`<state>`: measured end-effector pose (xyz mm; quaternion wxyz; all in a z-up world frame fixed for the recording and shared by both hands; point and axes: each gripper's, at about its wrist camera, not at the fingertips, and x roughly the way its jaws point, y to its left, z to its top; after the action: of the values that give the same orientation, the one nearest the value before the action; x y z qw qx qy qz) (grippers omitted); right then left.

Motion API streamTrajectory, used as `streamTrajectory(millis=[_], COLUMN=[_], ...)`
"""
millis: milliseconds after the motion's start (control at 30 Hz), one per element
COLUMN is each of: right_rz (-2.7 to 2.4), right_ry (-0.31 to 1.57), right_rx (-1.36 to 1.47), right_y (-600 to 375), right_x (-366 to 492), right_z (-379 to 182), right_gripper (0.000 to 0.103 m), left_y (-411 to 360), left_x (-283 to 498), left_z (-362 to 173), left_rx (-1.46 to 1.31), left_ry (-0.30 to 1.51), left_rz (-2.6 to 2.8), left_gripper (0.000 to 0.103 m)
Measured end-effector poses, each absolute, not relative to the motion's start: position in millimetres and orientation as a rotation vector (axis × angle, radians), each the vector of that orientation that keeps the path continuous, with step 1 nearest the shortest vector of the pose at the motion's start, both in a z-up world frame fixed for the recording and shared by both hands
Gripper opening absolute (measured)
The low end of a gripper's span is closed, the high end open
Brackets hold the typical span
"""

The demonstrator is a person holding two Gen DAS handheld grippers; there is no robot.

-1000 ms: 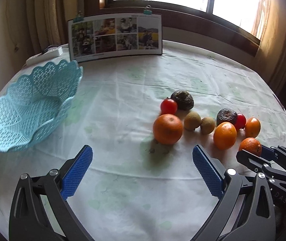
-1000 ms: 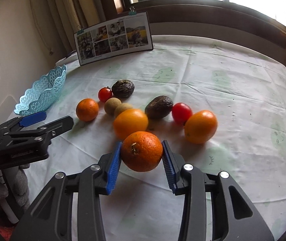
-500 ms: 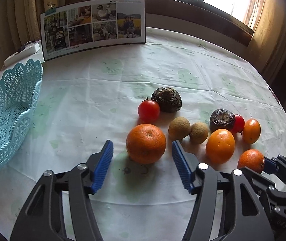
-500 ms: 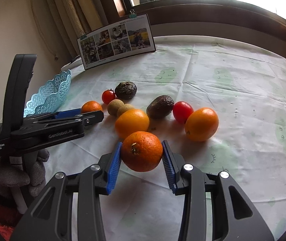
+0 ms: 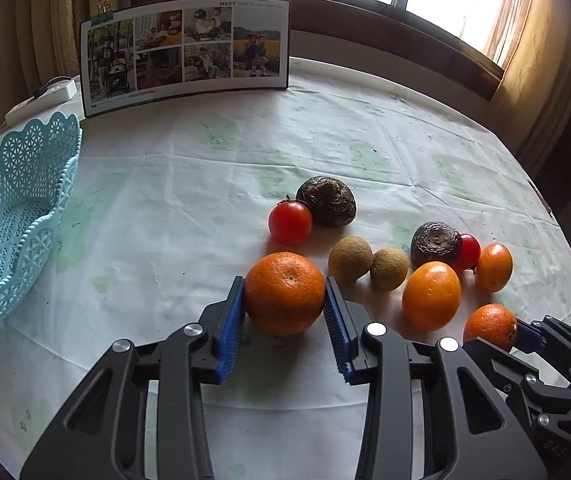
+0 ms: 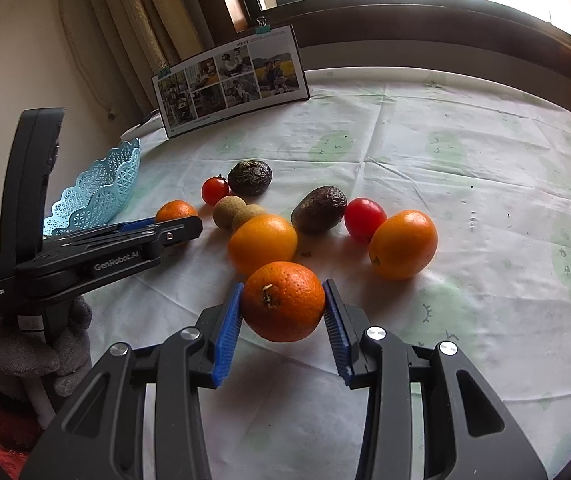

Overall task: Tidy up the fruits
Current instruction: 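Carry the large orange into the blue basket and open the left tool while the right tool holds its orange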

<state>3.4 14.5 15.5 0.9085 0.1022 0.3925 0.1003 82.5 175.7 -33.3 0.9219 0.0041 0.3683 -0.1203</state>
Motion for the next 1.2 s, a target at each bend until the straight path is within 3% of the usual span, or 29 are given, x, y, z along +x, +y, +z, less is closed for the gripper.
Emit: streamTrajectory(millis=[767, 1200], right_rz=[0.138, 0.176], right_ry=[0.827, 0.821], right_rx=[0.173, 0.139], right_y=[21.6, 57.0], right_x=[7.5, 16.2], right_z=[15.3, 30.2], right_gripper=[0.04, 0.04], left_y=[280.9, 340.7], left_x=[48.1, 45.6], left_z=[20.1, 12.5], left_rx=[-0.076, -0.144], left_ry=[0.508, 0.501], left_rz=[0.073, 0.18], left_gripper=[0.04, 0.041])
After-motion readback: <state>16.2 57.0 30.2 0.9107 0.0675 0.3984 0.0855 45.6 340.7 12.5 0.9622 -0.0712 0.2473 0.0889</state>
